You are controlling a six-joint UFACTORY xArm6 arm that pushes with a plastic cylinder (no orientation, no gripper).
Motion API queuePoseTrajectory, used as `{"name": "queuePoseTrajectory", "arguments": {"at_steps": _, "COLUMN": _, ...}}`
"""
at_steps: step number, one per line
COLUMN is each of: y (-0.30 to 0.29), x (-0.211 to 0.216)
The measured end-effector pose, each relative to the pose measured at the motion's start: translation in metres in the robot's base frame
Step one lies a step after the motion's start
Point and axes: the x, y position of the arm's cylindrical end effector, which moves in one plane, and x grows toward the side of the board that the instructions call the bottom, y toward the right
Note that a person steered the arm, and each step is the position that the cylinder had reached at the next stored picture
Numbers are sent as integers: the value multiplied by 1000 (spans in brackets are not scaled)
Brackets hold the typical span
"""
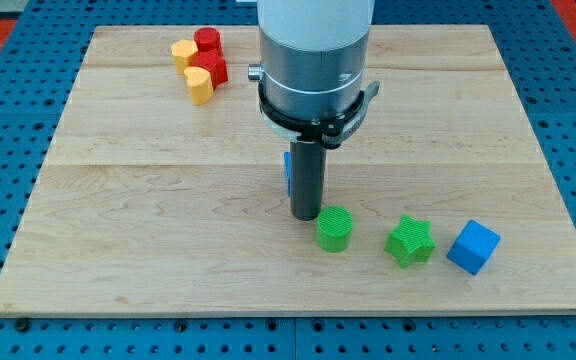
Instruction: Move the blue triangle to the bottom center
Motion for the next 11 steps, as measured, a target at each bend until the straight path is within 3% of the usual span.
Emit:
{"name": "queuePoseTrajectory", "arguments": {"at_steps": 3, "y": 0, "x": 21}}
{"name": "queuePoseTrajectory", "arguments": {"at_steps": 4, "y": 2, "x": -17}}
{"name": "queuePoseTrajectory", "arguments": {"at_steps": 5, "y": 57, "x": -64}}
{"name": "queuePoseTrajectory", "arguments": {"at_steps": 6, "y": 12, "x": -73}}
{"name": "queuePoseTrajectory", "arguments": {"at_steps": 7, "y": -43, "x": -56}}
{"name": "queuePoseTrajectory", "arguments": {"at_steps": 8, "y": -48, "x": -17}}
{"name": "queuePoseTrajectory", "arguments": {"at_steps": 9, "y": -48, "x": -36}}
{"name": "queuePoseTrajectory", "arguments": {"at_steps": 11, "y": -24, "x": -26}}
